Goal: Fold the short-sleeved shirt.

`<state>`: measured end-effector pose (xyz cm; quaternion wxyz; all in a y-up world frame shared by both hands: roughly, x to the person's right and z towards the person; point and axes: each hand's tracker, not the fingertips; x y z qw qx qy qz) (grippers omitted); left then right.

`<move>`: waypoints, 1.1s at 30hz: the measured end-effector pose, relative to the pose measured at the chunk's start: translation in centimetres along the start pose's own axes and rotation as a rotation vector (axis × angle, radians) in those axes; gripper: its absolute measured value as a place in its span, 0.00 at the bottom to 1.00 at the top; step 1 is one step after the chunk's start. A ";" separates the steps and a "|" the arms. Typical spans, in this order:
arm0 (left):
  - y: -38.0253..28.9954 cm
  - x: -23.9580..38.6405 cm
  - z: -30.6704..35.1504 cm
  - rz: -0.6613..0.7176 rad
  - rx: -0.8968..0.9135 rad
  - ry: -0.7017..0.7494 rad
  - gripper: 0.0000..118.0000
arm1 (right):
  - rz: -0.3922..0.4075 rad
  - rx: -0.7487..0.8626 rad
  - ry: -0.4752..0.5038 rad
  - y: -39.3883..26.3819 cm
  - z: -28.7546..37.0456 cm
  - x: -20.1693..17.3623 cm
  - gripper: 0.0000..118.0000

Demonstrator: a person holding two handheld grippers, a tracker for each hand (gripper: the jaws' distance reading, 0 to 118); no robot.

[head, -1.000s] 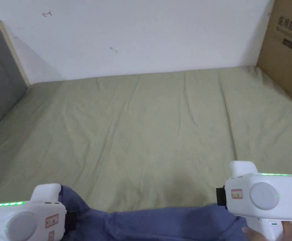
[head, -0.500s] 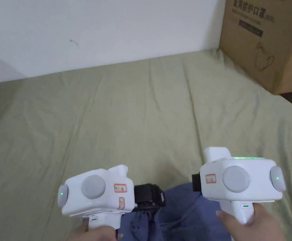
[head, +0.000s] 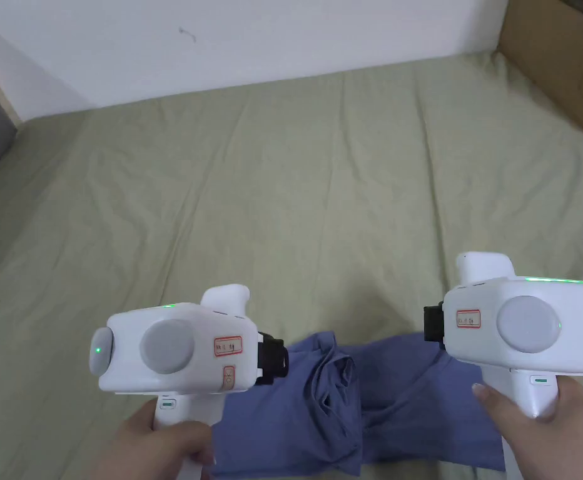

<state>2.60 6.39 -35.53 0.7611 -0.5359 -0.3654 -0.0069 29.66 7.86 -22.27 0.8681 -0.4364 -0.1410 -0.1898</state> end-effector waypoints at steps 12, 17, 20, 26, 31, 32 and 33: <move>-1.2 2.7 -9.3 0.034 -0.161 -0.125 0.01 | 0.056 -0.030 -0.095 -0.1 -2.0 0.5 0.00; -1.5 4.1 -10.3 0.196 -0.248 -0.427 0.02 | 0.015 -0.036 -0.058 0.2 -1.8 0.7 0.00; -1.1 3.9 -8.6 0.141 -0.159 -0.415 0.02 | 0.024 -0.027 -0.058 0.6 -1.2 0.7 0.00; 0.4 -4.5 -2.2 0.168 0.039 -0.400 0.02 | 0.040 -0.015 -0.047 1.1 -0.7 0.2 0.00; -1.7 -14.8 1.8 0.355 0.081 -0.288 0.70 | 0.051 -0.031 -0.043 1.1 -1.5 -0.5 0.00; -2.5 -16.3 2.2 0.396 0.082 -0.306 0.88 | 0.059 -0.034 -0.045 1.0 -1.7 -0.7 0.00; -3.1 -16.9 2.1 0.430 0.067 -0.329 1.00 | 0.067 -0.037 -0.047 1.0 -1.8 -1.0 0.00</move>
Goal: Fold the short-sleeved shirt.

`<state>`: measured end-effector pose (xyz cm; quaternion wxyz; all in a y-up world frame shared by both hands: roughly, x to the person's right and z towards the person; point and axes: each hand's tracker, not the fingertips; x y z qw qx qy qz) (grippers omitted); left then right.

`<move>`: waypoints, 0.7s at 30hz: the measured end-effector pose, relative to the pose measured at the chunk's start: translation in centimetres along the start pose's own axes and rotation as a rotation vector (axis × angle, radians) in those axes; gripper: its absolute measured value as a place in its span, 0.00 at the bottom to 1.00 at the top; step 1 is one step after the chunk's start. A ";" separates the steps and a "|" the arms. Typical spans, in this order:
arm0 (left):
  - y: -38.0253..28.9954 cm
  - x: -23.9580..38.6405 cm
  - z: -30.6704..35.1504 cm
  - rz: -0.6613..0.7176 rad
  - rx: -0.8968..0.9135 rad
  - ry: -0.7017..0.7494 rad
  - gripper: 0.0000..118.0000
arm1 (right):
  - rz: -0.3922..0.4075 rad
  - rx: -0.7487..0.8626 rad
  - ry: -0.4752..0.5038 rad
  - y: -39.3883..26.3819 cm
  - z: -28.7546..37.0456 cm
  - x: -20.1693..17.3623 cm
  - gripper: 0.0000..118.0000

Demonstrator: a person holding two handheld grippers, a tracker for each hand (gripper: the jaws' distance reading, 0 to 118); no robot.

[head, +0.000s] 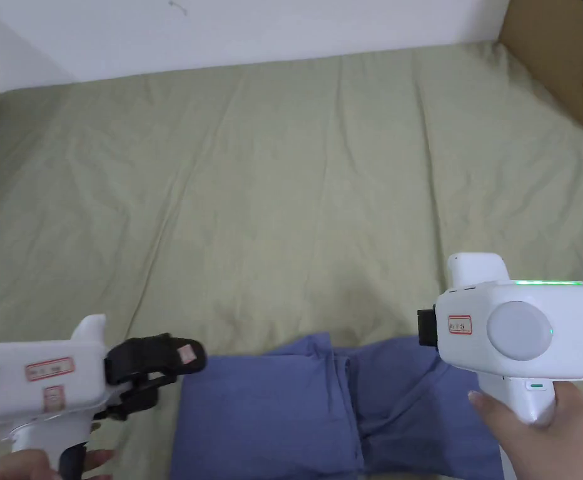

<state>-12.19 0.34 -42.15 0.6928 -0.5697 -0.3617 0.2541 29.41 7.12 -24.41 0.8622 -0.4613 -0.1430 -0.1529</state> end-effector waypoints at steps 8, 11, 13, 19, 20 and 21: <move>-1.6 -5.2 -2.6 0.164 0.006 -0.321 1.00 | 0.025 -0.034 -0.002 -0.1 -0.6 -0.8 0.00; -2.1 -5.4 -6.1 0.251 -0.108 -0.506 1.00 | 0.031 -0.041 -0.008 -0.1 -0.6 -0.8 0.00; -2.5 -4.4 -7.2 0.190 -0.162 -0.512 0.89 | 0.035 -0.050 -0.013 -0.1 -0.7 -0.8 0.00; -2.0 -7.5 -10.0 0.203 -0.178 -0.375 0.07 | 0.038 -0.065 -0.014 -0.3 -0.7 -0.9 0.00; -1.8 -7.3 -10.4 0.188 -0.189 -0.370 0.07 | 0.035 -0.069 -0.012 -0.3 -0.7 -0.9 0.00; -1.8 -7.6 -10.6 0.178 -0.195 -0.319 0.07 | 0.031 -0.072 -0.007 -0.4 -0.7 -0.9 0.00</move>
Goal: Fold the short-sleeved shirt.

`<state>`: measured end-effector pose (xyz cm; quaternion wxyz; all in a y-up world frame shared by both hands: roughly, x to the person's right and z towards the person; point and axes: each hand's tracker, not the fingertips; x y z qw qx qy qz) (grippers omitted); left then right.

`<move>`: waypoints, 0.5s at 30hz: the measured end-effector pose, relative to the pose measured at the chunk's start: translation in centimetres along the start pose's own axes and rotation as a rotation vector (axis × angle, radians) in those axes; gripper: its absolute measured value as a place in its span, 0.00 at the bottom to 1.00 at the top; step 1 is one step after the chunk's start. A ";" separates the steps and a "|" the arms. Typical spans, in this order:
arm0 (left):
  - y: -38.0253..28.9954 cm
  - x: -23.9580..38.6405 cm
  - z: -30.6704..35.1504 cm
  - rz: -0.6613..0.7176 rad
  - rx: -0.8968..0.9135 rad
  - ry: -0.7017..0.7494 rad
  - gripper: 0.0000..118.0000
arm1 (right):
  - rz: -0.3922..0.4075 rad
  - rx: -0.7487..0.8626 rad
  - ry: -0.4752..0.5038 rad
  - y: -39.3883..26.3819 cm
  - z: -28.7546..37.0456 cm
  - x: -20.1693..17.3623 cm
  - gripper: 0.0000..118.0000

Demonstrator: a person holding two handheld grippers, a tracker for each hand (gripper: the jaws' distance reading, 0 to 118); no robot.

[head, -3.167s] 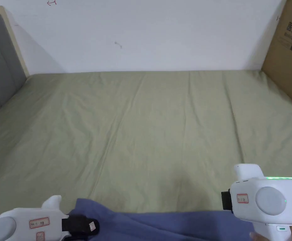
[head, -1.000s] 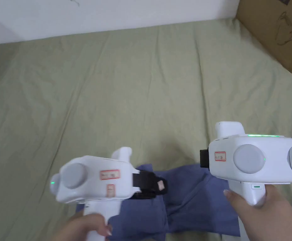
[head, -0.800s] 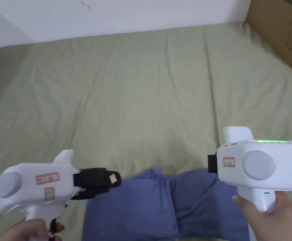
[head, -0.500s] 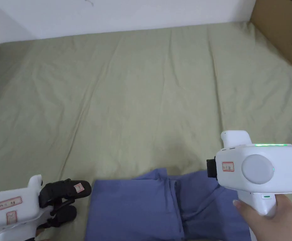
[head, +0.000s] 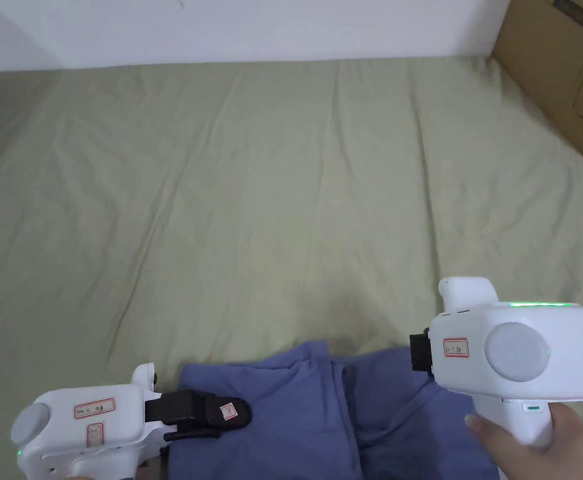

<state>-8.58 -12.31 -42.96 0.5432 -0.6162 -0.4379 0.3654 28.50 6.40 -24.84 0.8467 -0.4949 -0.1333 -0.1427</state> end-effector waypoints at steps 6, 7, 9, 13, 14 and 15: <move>-1.0 4.1 1.1 -0.133 0.062 0.213 0.06 | -0.001 -0.011 0.021 -0.1 0.1 -0.1 0.00; -2.5 6.7 1.2 -0.177 0.080 0.263 0.06 | 0.000 -0.006 0.025 -0.1 0.3 0.0 0.00; -3.5 8.5 2.2 -0.192 0.104 0.298 0.06 | 0.000 0.004 0.030 -0.1 0.6 0.0 0.00; -5.6 13.3 5.6 -0.358 0.174 0.514 0.06 | -0.011 0.024 0.065 0.1 1.1 0.2 0.00; -5.9 14.4 6.5 -0.381 0.204 0.603 0.06 | -0.013 0.028 0.070 0.0 1.2 0.2 0.00; -6.1 15.3 7.2 -0.401 0.232 0.690 0.06 | -0.013 0.032 0.076 0.0 1.3 0.2 0.00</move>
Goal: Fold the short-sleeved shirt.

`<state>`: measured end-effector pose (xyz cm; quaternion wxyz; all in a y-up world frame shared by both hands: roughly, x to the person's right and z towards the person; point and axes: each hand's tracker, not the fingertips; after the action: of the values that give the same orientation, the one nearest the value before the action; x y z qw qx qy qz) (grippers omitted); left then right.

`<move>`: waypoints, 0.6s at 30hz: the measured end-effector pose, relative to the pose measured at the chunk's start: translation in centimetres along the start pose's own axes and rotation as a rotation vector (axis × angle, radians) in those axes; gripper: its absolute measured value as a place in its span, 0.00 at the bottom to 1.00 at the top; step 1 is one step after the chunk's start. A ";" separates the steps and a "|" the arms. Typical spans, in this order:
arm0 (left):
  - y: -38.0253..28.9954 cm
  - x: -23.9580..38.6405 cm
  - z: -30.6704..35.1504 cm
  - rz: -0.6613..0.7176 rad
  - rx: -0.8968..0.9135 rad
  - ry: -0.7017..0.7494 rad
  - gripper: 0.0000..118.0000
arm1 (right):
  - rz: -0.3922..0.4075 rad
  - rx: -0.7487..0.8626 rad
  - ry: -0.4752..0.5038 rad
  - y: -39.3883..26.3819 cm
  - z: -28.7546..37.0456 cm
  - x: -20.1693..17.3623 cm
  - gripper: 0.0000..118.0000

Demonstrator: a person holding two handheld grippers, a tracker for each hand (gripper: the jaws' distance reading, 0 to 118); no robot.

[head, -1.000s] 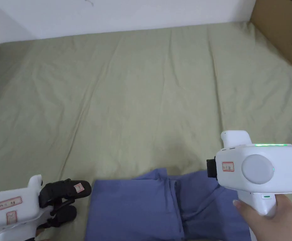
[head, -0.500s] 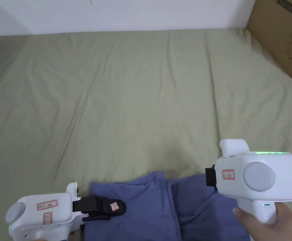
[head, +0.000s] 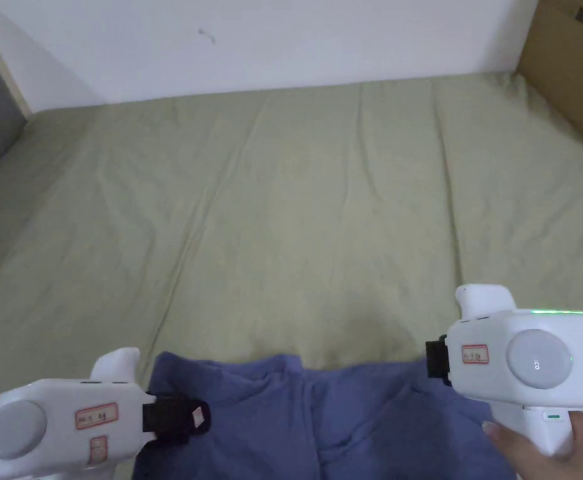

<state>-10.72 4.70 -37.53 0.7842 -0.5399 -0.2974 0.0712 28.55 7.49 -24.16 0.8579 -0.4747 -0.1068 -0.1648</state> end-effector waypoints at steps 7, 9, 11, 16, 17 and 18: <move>0.6 3.1 2.6 -0.006 0.040 0.166 0.06 | -0.022 0.014 0.049 -0.4 0.6 0.4 0.00; 1.1 5.3 1.7 -0.014 0.022 0.088 0.06 | -0.024 0.020 0.052 -0.4 1.0 0.8 0.00; 1.4 8.1 0.3 -0.013 -0.026 -0.026 0.06 | -0.029 0.030 0.051 -0.3 1.5 1.3 0.00; 2.0 14.8 -5.0 -0.046 -0.137 -0.185 0.06 | -0.071 0.059 0.039 -0.3 2.1 3.3 0.00; 2.0 16.1 -6.1 -0.056 -0.163 -0.214 0.06 | -0.079 0.061 0.040 -0.4 2.2 3.7 0.00; 1.9 17.1 -7.1 -0.069 -0.180 -0.231 0.06 | -0.089 0.067 0.040 -0.5 2.2 4.1 0.00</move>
<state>7.42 7.19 -34.22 0.6952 -0.5857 -0.4093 0.0787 32.09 8.37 -21.25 0.8671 -0.4371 -0.1160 -0.2088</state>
